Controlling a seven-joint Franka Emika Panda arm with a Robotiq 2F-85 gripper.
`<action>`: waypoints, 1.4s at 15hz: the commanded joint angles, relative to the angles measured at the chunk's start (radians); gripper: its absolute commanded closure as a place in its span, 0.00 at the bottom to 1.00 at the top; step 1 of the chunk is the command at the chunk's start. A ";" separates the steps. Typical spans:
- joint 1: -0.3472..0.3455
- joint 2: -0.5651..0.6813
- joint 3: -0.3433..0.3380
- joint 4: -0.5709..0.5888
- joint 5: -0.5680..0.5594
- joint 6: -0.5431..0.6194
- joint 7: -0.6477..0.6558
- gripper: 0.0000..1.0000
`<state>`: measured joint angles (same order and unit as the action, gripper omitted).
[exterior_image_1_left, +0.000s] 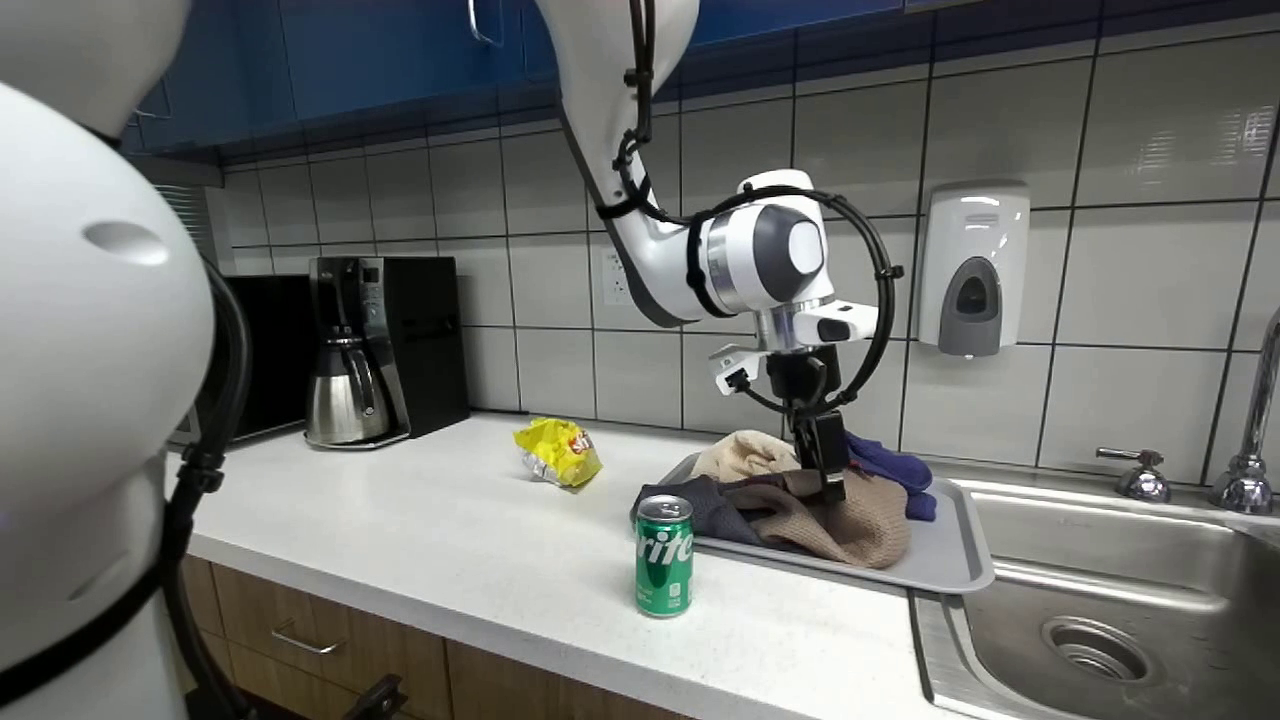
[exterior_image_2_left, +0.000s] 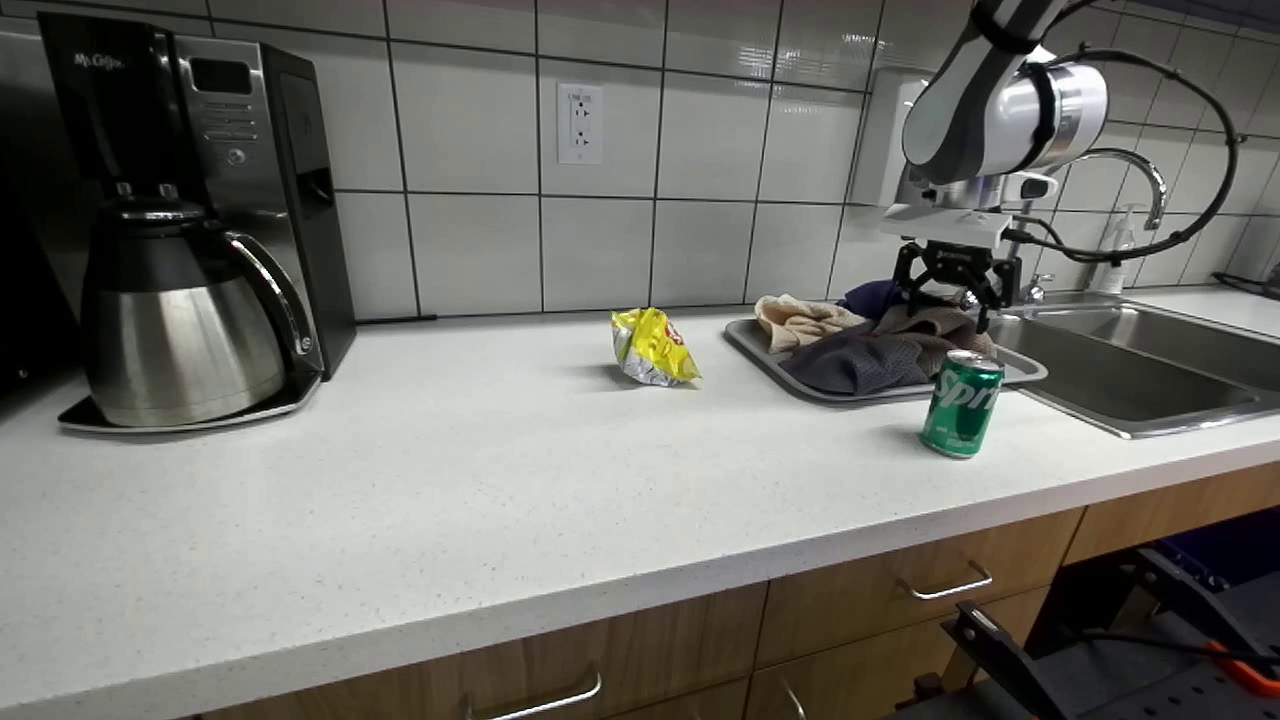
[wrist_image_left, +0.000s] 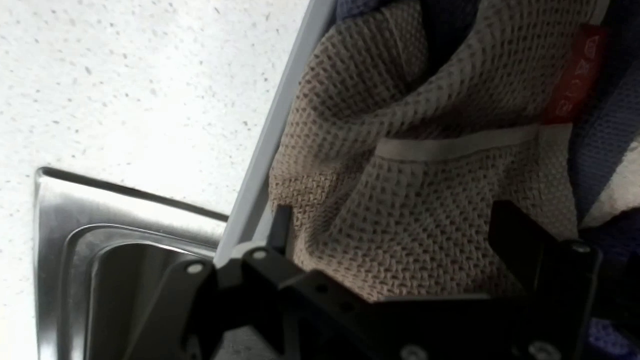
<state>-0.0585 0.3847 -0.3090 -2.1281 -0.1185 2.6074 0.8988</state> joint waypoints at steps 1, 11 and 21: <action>-0.011 0.048 0.006 0.055 0.028 -0.019 -0.017 0.00; -0.008 0.113 -0.007 0.098 0.041 -0.020 -0.017 0.42; 0.002 0.086 -0.022 0.074 0.032 -0.016 -0.010 1.00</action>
<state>-0.0590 0.4891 -0.3257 -2.0538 -0.0978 2.6071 0.8988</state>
